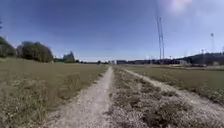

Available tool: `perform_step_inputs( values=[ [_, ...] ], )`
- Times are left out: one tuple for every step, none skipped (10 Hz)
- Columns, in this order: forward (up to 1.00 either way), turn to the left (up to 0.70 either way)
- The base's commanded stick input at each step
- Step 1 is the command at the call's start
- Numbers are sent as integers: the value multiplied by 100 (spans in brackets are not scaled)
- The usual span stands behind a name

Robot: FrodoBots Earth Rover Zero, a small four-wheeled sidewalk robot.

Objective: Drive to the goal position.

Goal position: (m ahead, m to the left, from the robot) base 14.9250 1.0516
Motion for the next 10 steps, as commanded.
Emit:
perform_step_inputs(
  values=[
    [70,35],
    [70,17],
    [70,2],
    [70,0],
    [70,0],
    [70,0],
    [70,0],
    [70,0],
    [70,0],
    [70,0]
  ],
)
